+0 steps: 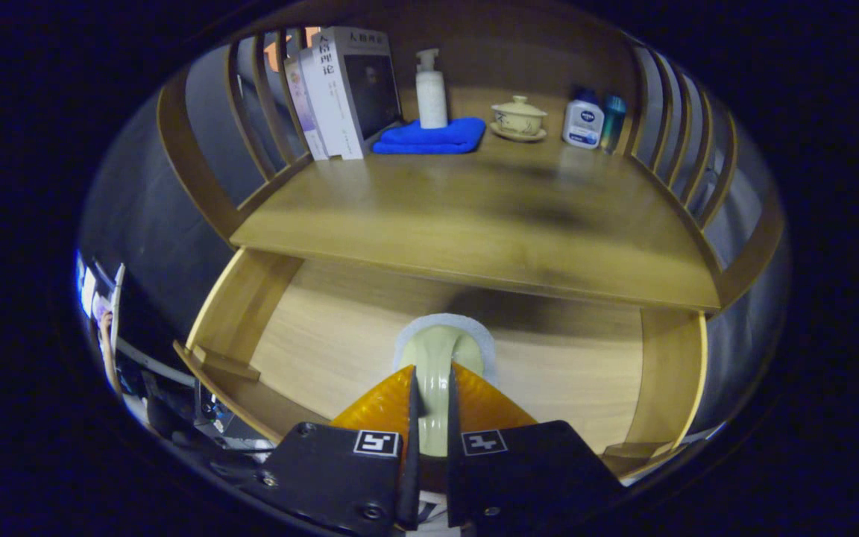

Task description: Pull open the drawer, take out the items inside it, and place them on the countertop above the cabinet.

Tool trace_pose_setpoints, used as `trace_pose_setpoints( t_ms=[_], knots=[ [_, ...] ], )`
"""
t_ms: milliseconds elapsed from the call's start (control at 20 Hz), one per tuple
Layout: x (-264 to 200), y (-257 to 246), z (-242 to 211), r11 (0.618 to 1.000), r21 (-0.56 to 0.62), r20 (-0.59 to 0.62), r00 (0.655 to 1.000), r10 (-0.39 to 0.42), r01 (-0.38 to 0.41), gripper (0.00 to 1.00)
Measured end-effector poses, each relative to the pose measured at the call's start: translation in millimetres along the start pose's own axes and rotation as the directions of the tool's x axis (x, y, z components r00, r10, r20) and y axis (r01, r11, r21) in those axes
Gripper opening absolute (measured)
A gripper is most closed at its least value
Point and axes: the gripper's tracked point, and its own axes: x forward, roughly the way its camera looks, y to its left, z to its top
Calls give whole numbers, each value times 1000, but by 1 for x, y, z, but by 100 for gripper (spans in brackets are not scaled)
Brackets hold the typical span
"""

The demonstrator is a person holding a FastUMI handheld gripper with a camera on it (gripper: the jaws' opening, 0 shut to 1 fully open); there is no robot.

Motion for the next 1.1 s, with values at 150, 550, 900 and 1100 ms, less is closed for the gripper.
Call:
trace_pose_setpoints(
  t_ms=[150, 550, 900, 1100],
  knots=[
    [-23, 1, 13, 1000, -1, 32, 999, -1, 1, 18],
    [-48, -4, 78, 999, 34, 145, 989, -26, 21, 17],
    [-25, -14, 147, 988, 151, 227, 974, -26, -9, 18],
    [-4, -25, 163, 981, 195, 240, 970, -37, -11, 18]
  ],
)
